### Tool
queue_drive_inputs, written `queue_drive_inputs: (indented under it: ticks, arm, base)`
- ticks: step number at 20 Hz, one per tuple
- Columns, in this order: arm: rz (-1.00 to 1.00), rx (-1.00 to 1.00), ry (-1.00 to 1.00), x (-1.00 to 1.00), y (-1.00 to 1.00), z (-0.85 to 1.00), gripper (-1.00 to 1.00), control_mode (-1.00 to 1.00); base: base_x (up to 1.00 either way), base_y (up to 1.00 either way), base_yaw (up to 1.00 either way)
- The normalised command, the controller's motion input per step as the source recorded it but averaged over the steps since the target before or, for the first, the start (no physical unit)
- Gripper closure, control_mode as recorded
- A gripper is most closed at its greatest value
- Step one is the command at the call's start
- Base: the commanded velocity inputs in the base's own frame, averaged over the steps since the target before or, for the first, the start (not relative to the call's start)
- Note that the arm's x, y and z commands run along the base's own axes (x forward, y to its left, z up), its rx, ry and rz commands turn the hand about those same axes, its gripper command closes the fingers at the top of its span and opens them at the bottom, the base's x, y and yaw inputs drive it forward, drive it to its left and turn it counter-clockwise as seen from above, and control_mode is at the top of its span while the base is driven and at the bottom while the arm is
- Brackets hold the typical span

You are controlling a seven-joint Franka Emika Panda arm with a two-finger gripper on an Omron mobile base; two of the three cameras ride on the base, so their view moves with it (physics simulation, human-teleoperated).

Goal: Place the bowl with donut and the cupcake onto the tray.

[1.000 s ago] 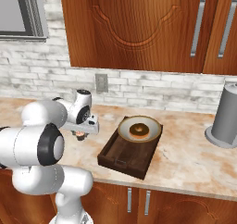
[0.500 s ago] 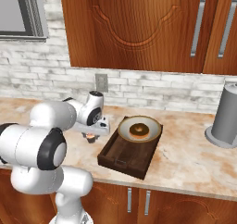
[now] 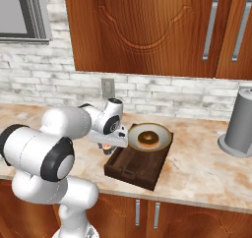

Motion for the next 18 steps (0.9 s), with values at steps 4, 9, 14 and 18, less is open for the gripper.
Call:
queue_drive_inputs:
  ticks: [4, 9, 14, 18]
  arm:
    - [0.0, 0.0, 0.05, -0.03, -0.33, 0.0, 1.0, -1.0]
    - [0.0, 0.0, 0.02, -0.09, -0.24, 0.02, 1.0, -1.0]
    - [0.0, 0.0, 0.0, -0.16, -0.08, 0.08, 1.0, -1.0]
    - [0.0, 0.0, 0.0, -0.13, -0.01, 0.06, 1.0, -1.0]
  base:
    - [0.0, 0.0, 0.0]
    - [0.0, 0.0, 0.0]
    - [0.0, 0.0, 0.0]
    - [0.0, 0.0, 0.0]
